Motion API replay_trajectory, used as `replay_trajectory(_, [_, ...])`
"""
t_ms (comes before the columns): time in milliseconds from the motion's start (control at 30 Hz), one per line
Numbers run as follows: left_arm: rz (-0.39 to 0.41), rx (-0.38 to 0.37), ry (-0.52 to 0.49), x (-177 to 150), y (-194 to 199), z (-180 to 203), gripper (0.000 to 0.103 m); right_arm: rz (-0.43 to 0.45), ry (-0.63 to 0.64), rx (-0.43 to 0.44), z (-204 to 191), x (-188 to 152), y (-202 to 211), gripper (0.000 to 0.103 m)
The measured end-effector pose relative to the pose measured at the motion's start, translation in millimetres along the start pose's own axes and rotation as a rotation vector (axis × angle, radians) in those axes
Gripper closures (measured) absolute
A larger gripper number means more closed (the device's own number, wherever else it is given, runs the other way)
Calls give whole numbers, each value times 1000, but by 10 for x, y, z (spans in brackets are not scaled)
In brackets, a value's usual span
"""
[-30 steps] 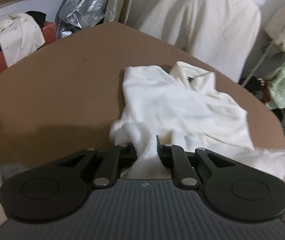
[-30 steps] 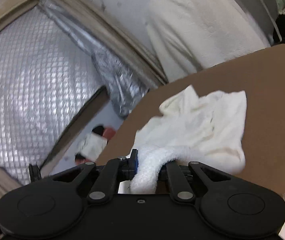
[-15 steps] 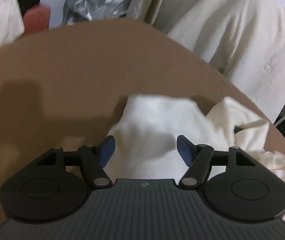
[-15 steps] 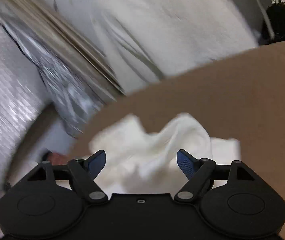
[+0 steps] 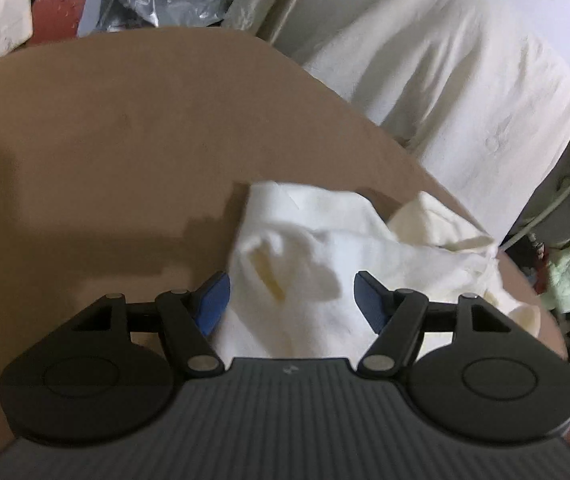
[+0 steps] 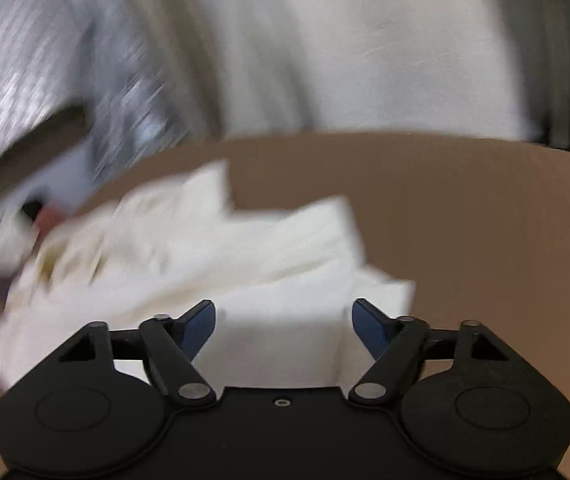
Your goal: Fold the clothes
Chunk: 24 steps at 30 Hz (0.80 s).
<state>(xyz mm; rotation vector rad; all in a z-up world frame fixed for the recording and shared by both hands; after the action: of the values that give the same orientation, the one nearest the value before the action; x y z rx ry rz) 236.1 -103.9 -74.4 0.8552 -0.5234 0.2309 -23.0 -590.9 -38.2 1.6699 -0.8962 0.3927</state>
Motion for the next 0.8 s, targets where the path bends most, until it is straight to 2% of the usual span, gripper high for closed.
replay_trajectory(33, [-10,-6,-43,-14,-7,67,35,-39,42,16,-26,-9,-78,29])
replay_trajectory(67, [-17,-6,-91,-27,-12,139,34,-39,67,5,-53,-21,-103,29])
replay_trajectory(100, [-14,10,-156,-41,-22,223,29,-38,92,-5,-81,-33,-129,29])
replay_trajectory(167, [-32,59,-286,-93,-95,375,16,-25,118,-11,-101,-41,-155,28])
replay_trajectory(267, [-92,167,-381,-169,-349,498,14,-21,101,-35,-30,-21,-192,26])
replay_trajectory(300, [-112,203,-397,-201,-440,509,19,-16,95,-55,-3,-18,-204,26])
replay_trajectory(333, [-130,254,-409,-213,-505,515,31,-11,85,-92,5,-8,-211,26])
replay_trajectory(367, [-139,342,-428,-219,-562,537,65,-9,71,-130,17,2,-210,26])
replay_trajectory(400, [-118,380,-441,-192,-563,560,83,-7,58,-166,29,10,-208,26])
replay_trajectory(433, [-93,410,-453,-162,-556,582,86,3,48,-172,52,0,-208,26])
replay_trajectory(467, [-70,402,-440,-104,-524,604,92,1,21,-172,94,-20,-216,25])
replay_trajectory(533, [-6,380,-435,4,-454,686,96,-5,-37,-171,181,-46,-266,25])
replay_trajectory(567, [37,372,-453,47,-417,752,96,14,-60,-153,228,-45,-306,25])
replay_trajectory(667, [74,367,-448,170,-487,797,96,46,-116,-57,346,21,-487,23])
replay_trajectory(733, [96,363,-443,252,-540,823,96,60,-102,25,354,87,-569,32])
replay_trajectory(800, [117,360,-438,334,-592,849,96,83,-71,69,299,142,-573,76])
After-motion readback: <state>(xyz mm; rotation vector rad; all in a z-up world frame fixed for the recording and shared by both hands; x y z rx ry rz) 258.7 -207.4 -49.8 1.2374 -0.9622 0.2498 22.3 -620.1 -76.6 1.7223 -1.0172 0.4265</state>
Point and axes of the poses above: each gripper's, at about its wrist camera, not at the fingertips, and y roughly against the way its jaws point, z to its right, x to its top, the point moved 1 cm from there along -y, roughly the way its jaws point, and after that the axes turned 5 degrees about -z, right-handed, at the moved point
